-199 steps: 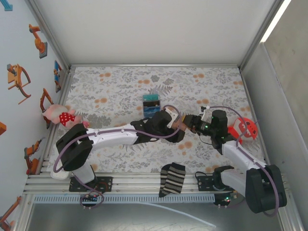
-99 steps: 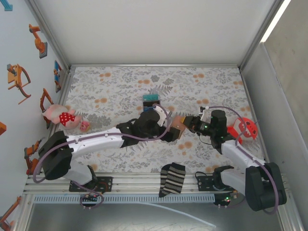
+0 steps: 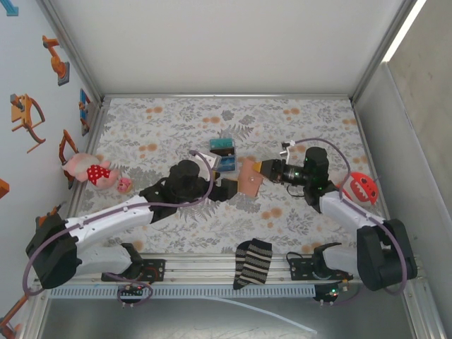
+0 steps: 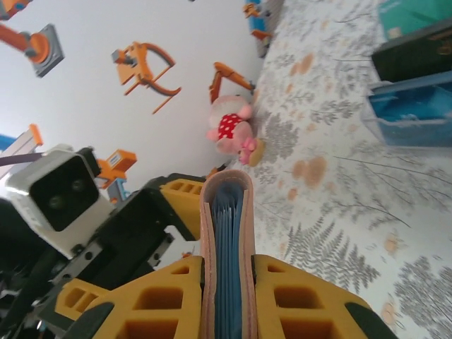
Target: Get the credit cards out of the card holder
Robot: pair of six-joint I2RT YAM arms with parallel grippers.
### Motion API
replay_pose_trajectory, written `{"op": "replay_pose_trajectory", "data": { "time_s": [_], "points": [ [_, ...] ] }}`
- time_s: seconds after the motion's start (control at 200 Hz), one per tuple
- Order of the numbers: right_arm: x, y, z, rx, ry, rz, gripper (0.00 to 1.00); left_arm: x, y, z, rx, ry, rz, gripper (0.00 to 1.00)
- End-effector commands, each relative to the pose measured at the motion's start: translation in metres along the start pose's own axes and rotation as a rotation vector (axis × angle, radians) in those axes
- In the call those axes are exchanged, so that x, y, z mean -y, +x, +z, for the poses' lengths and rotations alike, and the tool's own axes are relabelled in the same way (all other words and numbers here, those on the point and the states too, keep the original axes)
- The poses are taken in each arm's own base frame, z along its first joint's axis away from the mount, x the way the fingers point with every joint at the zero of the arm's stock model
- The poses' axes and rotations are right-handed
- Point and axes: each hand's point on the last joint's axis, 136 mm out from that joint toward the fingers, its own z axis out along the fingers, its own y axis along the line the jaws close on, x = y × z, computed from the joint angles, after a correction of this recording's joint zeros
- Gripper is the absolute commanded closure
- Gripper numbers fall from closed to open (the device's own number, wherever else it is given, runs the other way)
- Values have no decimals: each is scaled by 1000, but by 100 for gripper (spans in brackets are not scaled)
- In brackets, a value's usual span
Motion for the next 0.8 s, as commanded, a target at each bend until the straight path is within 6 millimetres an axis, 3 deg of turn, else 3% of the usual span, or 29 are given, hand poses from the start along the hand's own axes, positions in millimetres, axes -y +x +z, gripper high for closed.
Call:
{"op": "replay_pose_trajectory", "data": {
  "time_s": [0.0,0.185,0.361,0.536,0.626,0.736,0.796],
  "points": [
    [-38,-7,10,-61,-131,-152,100,26,-3,-15,9,192,25,14],
    [-57,-9,22,-105,-185,-202,100,30,-1,-33,35,261,45,20],
    [-68,-6,29,-129,-206,-227,100,34,-13,-45,86,317,44,23],
    [-64,6,40,-175,-119,-258,100,44,-16,-41,79,383,41,33],
    [-72,14,42,-191,-88,-315,100,46,-13,-37,57,412,25,41],
    [-80,12,38,-173,-63,-347,100,47,-8,-36,45,434,4,41],
    [-83,9,36,-157,-50,-359,100,49,-7,-39,46,444,4,37]
  ]
}}
